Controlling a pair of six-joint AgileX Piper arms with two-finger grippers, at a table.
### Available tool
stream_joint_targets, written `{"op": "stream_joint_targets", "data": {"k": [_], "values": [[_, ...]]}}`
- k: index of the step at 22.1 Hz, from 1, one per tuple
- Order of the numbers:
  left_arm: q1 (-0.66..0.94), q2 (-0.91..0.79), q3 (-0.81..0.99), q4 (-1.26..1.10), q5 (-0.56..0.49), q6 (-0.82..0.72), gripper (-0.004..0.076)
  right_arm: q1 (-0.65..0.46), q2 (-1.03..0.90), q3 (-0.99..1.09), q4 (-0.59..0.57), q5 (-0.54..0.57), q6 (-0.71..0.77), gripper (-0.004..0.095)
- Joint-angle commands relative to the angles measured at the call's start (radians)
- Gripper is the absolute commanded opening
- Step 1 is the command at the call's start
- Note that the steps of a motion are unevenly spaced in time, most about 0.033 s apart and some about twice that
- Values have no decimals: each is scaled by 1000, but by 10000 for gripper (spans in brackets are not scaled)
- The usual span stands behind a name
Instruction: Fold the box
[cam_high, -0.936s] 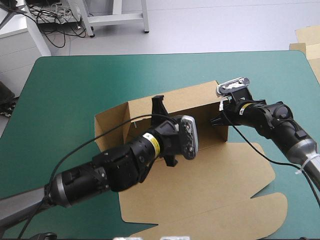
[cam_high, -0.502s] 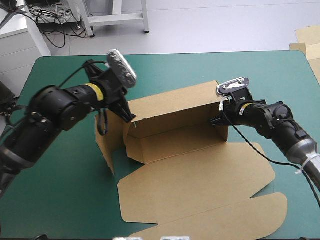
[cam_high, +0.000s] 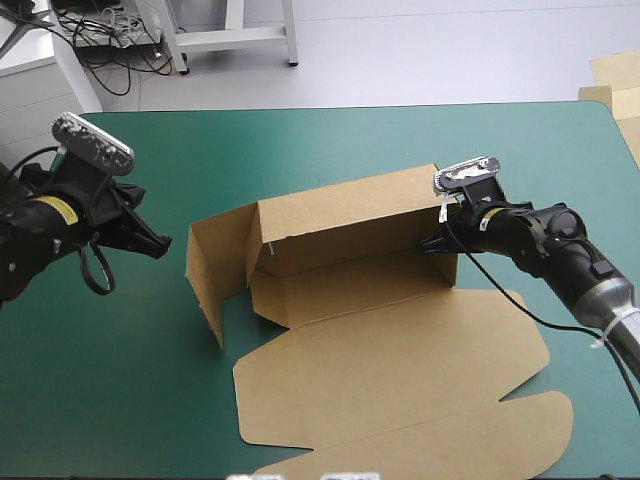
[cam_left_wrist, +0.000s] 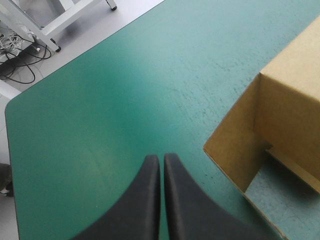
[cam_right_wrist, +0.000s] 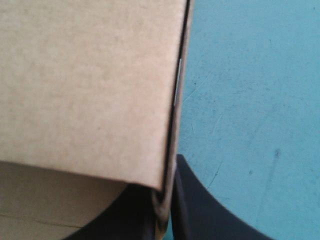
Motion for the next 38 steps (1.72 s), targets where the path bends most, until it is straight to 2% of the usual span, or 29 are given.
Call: {"op": "stream_joint_targets", "data": {"k": [1,4,7,11,17,24,27,30,35,38], "values": [[3,-104,114,-10,-140,-51,-10,1,-33,-31,-1,-40,-1,-20],[3,-176,231,40,-140,-110,-10,1,-33,-31,-1,-40,-1,-20],[3,-250,339,145,-185,-222,-10,1,-33,-31,-1,-40,-1,-20],[3,-278,386,140,-186,-233,-10,1,-35,-38,-1,-30,-1,-20],[3,-278,386,140,-184,-207,-10,1,-35,-181,-12,234,-4,-20],[3,-278,386,159,-182,-207,-10,1,54,-309,2,524,-7,-20],[3,-278,386,174,-182,-207,-10,1,108,-339,0,591,-7,-20],[3,-278,386,174,-182,-211,-10,1,162,-355,0,573,-7,-20],[3,-278,386,180,-190,-211,-10,1,327,-467,3,433,-7,-20],[3,-278,386,180,-191,-211,-10,1,438,-566,3,418,-7,-5]]}}
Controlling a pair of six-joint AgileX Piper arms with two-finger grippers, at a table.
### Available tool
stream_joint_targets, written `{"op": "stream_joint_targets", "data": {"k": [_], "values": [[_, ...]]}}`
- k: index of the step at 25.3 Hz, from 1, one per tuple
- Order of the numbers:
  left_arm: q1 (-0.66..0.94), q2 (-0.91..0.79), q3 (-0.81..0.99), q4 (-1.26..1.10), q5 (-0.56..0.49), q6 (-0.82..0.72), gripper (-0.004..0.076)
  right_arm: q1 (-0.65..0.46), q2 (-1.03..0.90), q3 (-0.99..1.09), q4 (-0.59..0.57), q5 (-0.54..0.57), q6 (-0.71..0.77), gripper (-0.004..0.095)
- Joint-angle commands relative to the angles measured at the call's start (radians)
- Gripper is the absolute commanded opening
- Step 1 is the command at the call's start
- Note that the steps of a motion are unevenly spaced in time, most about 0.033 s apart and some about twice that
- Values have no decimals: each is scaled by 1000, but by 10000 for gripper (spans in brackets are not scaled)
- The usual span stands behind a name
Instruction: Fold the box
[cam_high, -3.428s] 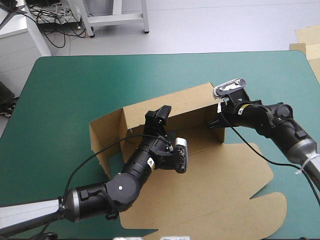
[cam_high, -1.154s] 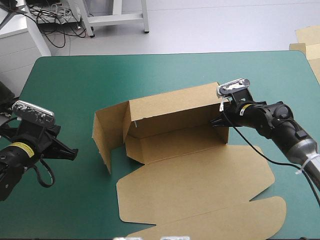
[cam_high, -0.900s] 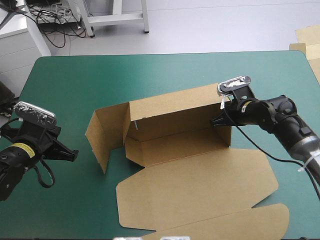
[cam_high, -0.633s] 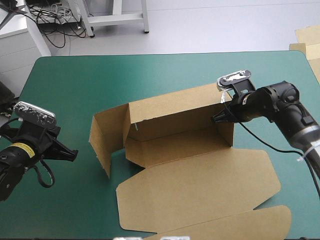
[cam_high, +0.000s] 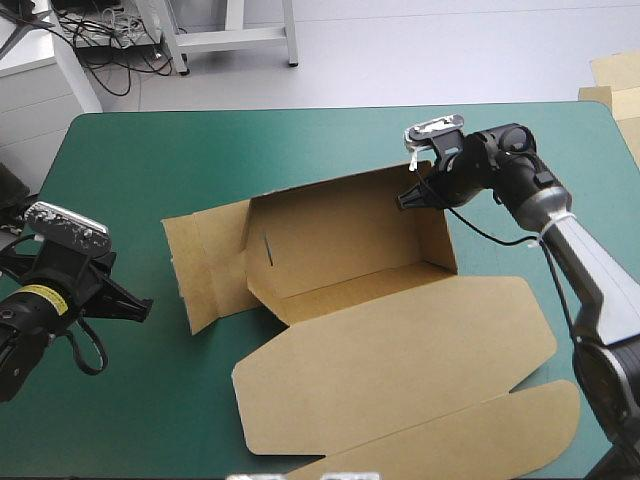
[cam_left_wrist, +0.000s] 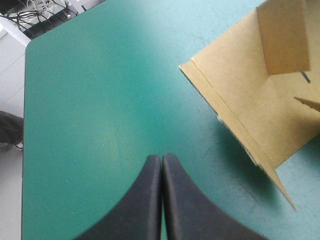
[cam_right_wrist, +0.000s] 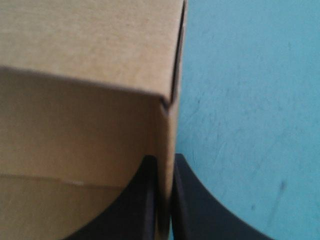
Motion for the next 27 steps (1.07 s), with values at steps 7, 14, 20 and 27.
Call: {"op": "stream_joint_targets", "data": {"k": [7,14,20,27], "values": [[2,-6,-27,11,-64,-7,-10,-9,121,-189,13,25,-10,551],[2,-6,-27,11,-58,-7,-10,-11,110,-351,10,248,-10,749],[2,-4,-27,-4,-58,-7,-10,-41,49,-367,11,268,22,749],[2,-4,-27,-10,-55,-7,-10,-100,-21,-348,93,268,48,745]]}}
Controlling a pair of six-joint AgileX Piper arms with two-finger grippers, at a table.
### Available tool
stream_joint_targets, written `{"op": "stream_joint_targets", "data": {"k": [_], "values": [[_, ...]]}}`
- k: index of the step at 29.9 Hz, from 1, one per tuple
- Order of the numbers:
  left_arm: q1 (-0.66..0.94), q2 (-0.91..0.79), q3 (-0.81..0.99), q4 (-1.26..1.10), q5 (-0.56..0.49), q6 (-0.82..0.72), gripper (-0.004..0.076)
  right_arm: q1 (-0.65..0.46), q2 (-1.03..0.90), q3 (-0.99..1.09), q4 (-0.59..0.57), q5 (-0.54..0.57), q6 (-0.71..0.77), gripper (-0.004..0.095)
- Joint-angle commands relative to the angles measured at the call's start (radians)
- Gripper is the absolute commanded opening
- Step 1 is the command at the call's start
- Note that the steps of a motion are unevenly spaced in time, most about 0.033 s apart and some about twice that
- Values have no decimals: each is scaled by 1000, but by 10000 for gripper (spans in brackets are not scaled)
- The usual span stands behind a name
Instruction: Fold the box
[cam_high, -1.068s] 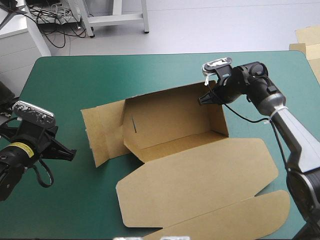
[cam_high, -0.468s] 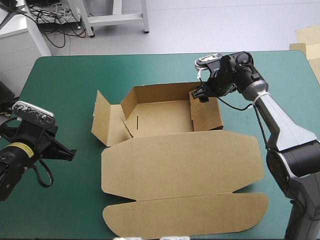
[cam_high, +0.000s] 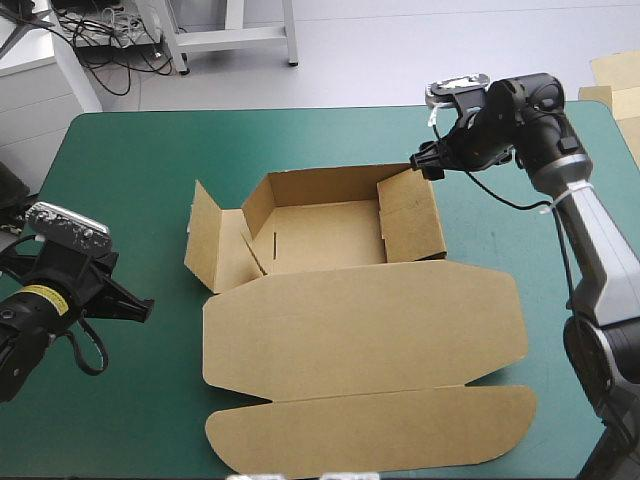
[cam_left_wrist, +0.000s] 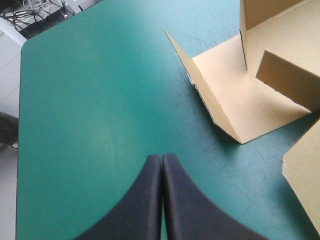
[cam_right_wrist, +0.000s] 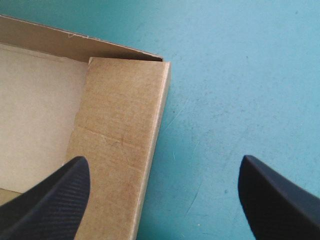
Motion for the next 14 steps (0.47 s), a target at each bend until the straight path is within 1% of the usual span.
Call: {"op": "stream_joint_targets", "data": {"k": [1,7,10,14], "values": [[2,-4,-27,3,-55,-7,-10,-18,-84,-6,63,9,4,745],[2,-4,-27,-6,-55,-7,-10,-18,-93,124,97,4,-8,741],[2,-4,-27,-6,-59,-7,-10,-18,-74,188,98,-30,-17,741],[2,-4,-27,-9,-61,-7,-10,-18,-30,209,104,-62,-17,741]]}}
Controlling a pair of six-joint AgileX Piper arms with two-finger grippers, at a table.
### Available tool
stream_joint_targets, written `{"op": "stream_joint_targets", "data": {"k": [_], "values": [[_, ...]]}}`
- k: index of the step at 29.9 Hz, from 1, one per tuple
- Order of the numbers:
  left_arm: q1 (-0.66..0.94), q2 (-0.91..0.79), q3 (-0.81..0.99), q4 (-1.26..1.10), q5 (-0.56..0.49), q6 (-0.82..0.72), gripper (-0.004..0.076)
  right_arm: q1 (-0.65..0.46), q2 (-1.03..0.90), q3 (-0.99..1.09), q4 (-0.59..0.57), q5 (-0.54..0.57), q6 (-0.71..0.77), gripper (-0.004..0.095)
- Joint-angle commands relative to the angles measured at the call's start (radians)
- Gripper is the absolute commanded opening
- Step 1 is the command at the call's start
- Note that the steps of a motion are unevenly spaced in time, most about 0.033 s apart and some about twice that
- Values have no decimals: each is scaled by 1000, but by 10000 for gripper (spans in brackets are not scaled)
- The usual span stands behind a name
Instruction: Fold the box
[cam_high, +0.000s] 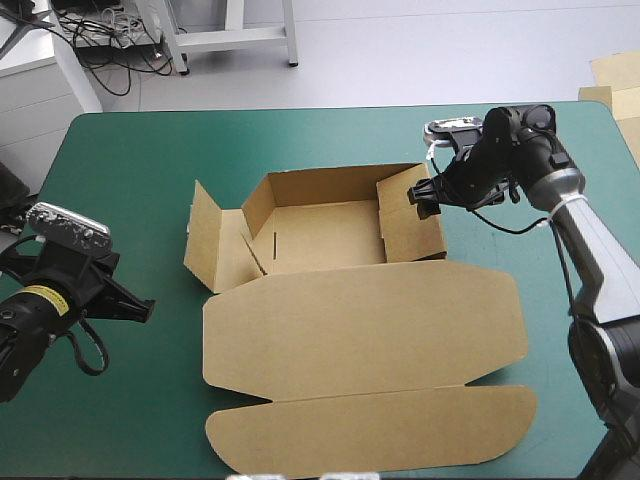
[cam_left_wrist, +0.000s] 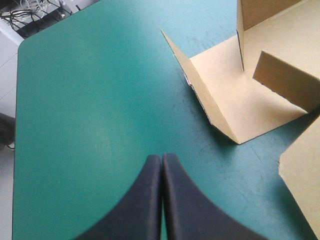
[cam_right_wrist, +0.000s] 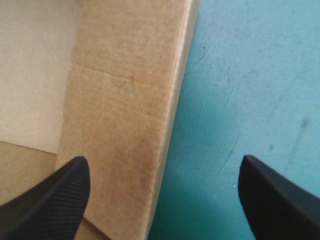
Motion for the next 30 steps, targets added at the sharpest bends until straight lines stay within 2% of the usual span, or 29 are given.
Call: {"op": "stream_joint_targets", "data": {"k": [1,9,19,27,30], "values": [[2,-4,-27,2,-62,-7,-10,-7,-10,-15,20,-52,-5,738],[2,-4,-27,-2,-62,-7,-10,-7,64,-15,56,-75,-3,645],[2,-4,-27,-4,-59,-7,-10,-7,81,-15,63,-104,-5,434],[2,-4,-27,-6,-58,-1,-10,-7,141,-15,65,-69,-5,356],[2,-4,-27,-6,-58,-1,-10,-7,145,-15,65,-74,-6,250]]}}
